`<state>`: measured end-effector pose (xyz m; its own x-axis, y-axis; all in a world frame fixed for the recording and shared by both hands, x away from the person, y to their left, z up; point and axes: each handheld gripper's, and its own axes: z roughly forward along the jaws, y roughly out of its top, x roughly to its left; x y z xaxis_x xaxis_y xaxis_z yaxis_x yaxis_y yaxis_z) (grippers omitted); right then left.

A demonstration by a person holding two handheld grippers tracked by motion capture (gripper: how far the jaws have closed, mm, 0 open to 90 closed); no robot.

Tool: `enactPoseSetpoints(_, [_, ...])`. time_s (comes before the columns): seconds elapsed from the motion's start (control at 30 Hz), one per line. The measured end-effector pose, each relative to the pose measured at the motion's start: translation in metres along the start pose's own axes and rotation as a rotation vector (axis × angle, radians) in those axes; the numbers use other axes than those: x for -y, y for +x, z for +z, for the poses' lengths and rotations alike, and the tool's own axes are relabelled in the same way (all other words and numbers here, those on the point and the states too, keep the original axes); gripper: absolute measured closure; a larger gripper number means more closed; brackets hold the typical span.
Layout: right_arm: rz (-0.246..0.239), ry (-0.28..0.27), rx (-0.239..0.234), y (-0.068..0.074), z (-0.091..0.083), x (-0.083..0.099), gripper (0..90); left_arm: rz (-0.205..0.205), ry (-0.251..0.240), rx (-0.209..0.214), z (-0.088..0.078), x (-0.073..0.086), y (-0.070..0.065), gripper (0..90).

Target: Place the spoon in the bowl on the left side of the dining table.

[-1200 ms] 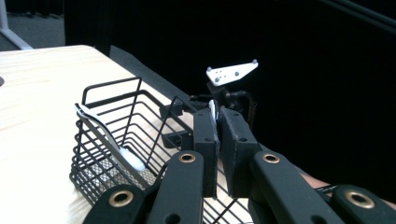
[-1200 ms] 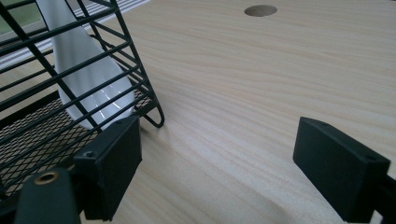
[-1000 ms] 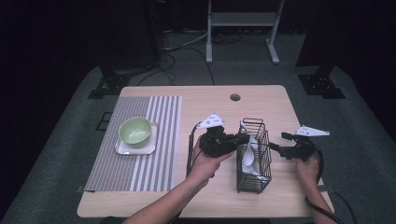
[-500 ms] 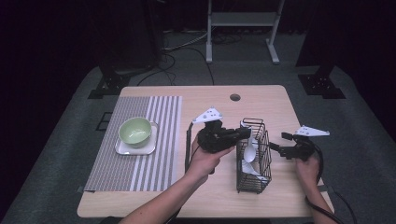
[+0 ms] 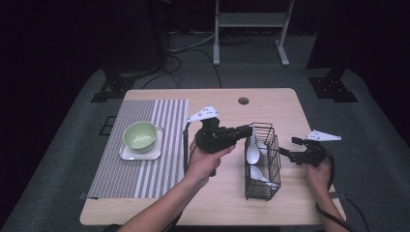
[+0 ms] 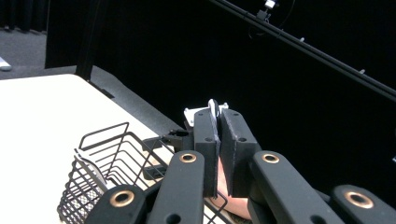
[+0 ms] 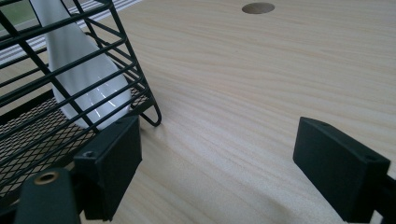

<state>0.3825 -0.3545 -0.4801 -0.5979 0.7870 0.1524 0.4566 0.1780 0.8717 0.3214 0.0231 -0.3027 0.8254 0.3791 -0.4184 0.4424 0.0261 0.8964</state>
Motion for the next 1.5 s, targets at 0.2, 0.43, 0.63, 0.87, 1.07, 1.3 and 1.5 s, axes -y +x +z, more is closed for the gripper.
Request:
enactPoseSetpoints(0.2, [0.001, 0.002, 0.003, 0.0, 0.0, 0.0, 14.2, -0.026, -0.014, -0.023, -0.009, 0.001, 0.008, 85.8])
enactPoseSetpoints(0.43, [0.0, 0.002, 0.005, 0.0, 0.0, 0.0, 14.2, -0.064, -0.028, -0.05, -0.023, 0.006, 0.021, 85.8])
enactPoseSetpoints(0.63, [0.001, 0.002, 0.007, 0.0, 0.0, 0.0, 14.2, -0.079, -0.041, -0.068, -0.033, 0.01, 0.03, 85.8])
enactPoseSetpoints(0.87, [0.0, 0.001, 0.011, 0.0, 0.0, 0.0, 14.3, -0.107, -0.056, -0.088, -0.043, 0.016, 0.04, 85.8])
enactPoseSetpoints(1.07, [0.0, 0.002, 0.012, 0.0, 0.0, 0.0, 14.3, -0.133, -0.065, -0.113, -0.052, 0.021, 0.051, 85.7])
enactPoseSetpoints(1.3, [0.002, 0.006, 0.013, 0.0, 0.0, 0.0, 14.2, -0.158, -0.081, -0.131, -0.063, 0.025, 0.057, 85.8])
enactPoseSetpoints(1.5, [0.001, 0.007, 0.014, 0.0, 0.0, 0.0, 14.2, -0.167, -0.1, -0.149, -0.071, 0.026, 0.063, 85.8])
